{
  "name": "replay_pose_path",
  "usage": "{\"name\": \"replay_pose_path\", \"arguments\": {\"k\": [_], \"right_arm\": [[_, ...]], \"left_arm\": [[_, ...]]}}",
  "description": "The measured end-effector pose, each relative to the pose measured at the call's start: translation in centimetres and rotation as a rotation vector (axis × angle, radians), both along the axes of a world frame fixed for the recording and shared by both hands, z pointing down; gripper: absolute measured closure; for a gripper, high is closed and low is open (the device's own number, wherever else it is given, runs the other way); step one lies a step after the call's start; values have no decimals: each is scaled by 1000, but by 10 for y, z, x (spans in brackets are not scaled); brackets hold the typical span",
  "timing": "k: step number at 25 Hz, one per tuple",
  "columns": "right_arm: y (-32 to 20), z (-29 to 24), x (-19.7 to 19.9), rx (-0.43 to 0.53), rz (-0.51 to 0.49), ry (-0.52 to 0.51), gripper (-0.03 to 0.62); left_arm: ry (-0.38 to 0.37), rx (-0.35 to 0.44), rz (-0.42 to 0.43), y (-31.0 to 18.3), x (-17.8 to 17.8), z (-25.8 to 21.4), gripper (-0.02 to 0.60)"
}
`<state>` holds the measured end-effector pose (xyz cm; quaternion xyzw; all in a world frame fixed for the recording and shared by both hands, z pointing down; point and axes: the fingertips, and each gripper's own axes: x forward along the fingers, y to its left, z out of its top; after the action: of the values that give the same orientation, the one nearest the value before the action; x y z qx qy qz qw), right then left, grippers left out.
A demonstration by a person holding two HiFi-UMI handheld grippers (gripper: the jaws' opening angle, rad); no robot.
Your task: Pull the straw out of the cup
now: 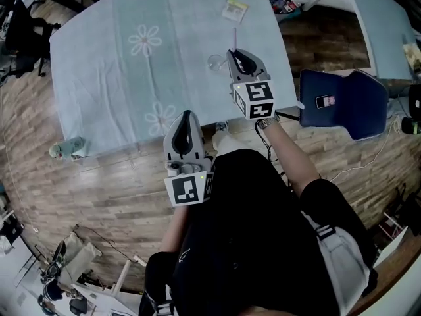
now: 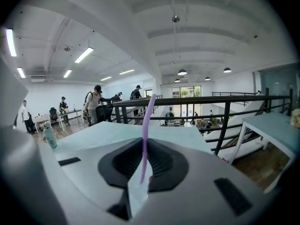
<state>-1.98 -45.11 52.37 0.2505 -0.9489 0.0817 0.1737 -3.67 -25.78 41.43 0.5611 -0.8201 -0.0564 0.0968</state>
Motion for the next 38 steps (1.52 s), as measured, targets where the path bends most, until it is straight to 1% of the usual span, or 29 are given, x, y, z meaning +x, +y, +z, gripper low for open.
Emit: {"name": "replay_pose_path", "arguments": {"k": [2, 7, 11, 14, 16, 21, 27, 34, 38], "right_arm": [[0, -9, 10, 23, 38, -26, 556], [16, -27, 23, 24, 103, -61, 556], [38, -49, 21, 36, 136, -85, 556], [63, -71, 14, 33, 148, -119, 556], [82, -87, 10, 39, 149, -140, 556], [113, -122, 5, 72, 140, -176, 556], [143, -139, -8, 77, 119, -197, 556], [195, -146, -14, 53, 74, -198, 556], [215, -148, -12, 37, 92, -229, 556]], "left_arm": [[-6, 35, 40, -3, 1, -2, 565], [4, 56, 107, 5, -6, -1, 565], [17, 68, 137, 19, -24, -1, 565], [7, 52, 154, 32, -44, -1, 565], [0, 43, 166, 41, -57, 2, 565], [-20, 83, 183, 47, -79, -4, 565], [-11, 105, 187, 61, -100, -9, 565], [-9, 87, 222, 85, -106, -10, 565], [-50, 122, 261, 96, -104, -23, 565]]}}
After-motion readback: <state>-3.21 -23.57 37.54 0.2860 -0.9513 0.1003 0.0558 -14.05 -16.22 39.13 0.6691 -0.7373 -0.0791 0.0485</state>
